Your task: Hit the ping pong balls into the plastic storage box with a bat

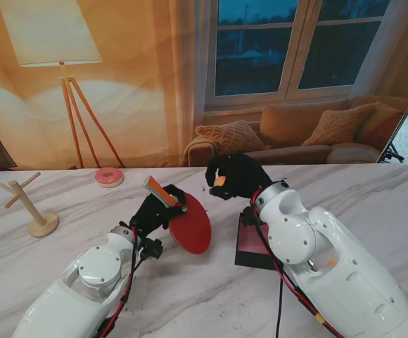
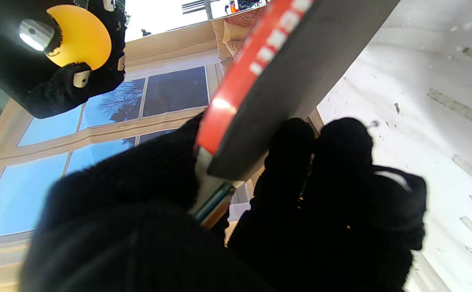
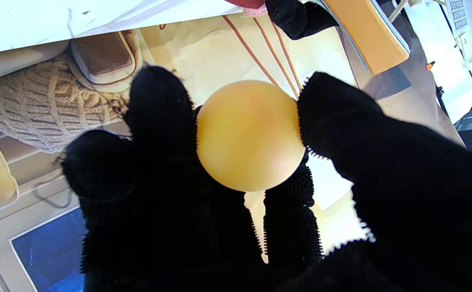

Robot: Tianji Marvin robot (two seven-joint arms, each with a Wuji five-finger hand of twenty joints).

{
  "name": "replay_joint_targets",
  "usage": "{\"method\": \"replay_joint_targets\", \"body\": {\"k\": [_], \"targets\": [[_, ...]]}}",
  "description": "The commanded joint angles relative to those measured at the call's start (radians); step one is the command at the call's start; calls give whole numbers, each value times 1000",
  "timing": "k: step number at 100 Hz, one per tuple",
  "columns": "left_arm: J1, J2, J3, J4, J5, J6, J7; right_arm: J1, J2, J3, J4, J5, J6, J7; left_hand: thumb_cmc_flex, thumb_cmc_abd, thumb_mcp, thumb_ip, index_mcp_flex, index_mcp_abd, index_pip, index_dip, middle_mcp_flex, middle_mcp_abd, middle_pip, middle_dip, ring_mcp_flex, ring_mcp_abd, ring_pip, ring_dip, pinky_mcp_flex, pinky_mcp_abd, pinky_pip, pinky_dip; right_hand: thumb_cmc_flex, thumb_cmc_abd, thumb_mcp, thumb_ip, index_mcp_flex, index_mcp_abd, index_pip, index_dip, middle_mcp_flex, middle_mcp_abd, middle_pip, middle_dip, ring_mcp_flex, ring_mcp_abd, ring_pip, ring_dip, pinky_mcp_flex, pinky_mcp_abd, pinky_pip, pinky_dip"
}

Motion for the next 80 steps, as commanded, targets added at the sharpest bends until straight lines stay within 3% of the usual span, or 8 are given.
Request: {"method": "replay_joint_targets", "body": {"k": [1,17,32,37,46,55,69,80], "targets": [[3,-5,-1,-10,-2,3,-9,1,-4,-8,7,4,9,19,3,-25,75,-15,34,19,50,15,27,-132,5,24,-7,144,24,12,7,-53,29,15,113,54,70,10,28,12,66,15,17,-57,38,14,-16,-85,-12,7,-19,-53,-8,-10],[-6,-12,9,-4,-24,-8,5,1,-3,-14,5,-1,5,23,4,-25,76,-15,35,19,50,16,26,-132,4,22,-8,144,24,12,7,-54,29,16,60,56,62,2,-14,-9,41,14,-14,-81,23,19,-57,-73,24,46,-71,-31,37,20],[-23,-17,21,-5,-49,-20,5,-6,-1,-3,2,-24,-11,18,7,-26,75,-16,34,22,50,16,27,-130,5,22,-9,147,24,11,6,-53,28,16,-61,39,31,-24,-84,-21,-3,8,-88,-98,6,11,-105,-85,69,103,-127,-46,89,47],[-30,-17,25,-6,-50,-25,3,-9,1,5,-2,-32,-17,19,6,-26,75,-15,35,20,52,18,28,-131,6,22,-6,145,25,12,6,-53,28,16,-106,33,25,-30,-96,-13,-68,33,-125,-100,-2,-14,-138,-81,56,125,-163,-48,79,55],[-42,-18,33,-9,-56,-31,1,-16,4,20,-7,-47,-23,27,5,-26,77,-15,35,20,51,18,29,-131,7,22,-6,144,25,11,7,-54,29,16,-180,43,24,11,-100,3,-170,92,-173,-100,-21,-20,-180,-75,41,137,-204,-44,63,70],[-54,-20,42,-8,-64,-34,-1,-24,8,34,-14,-52,-26,41,5,-27,78,-15,36,21,52,19,29,-130,7,21,-5,145,25,11,8,-55,29,16,-229,61,19,127,-112,14,-261,176,-221,-100,-46,-23,-226,-67,14,147,-251,-38,35,90],[-67,-19,53,-2,-62,-29,-11,-32,11,47,-13,-56,-28,52,5,-26,79,-15,35,22,52,19,28,-129,7,20,-5,144,26,11,9,-55,30,16,-253,70,-2,126,-164,8,-298,185,-296,-104,-77,-33,-295,-63,-39,138,-317,-33,-1,94],[-60,-17,49,-5,-47,-15,-12,-28,10,43,-7,-50,-23,49,6,-26,78,-16,34,22,51,19,28,-128,8,20,-5,145,26,11,8,-52,29,16,-214,82,19,135,-145,16,-285,196,-295,-100,-71,-31,-290,-68,-42,141,-315,-37,-3,101]]}}
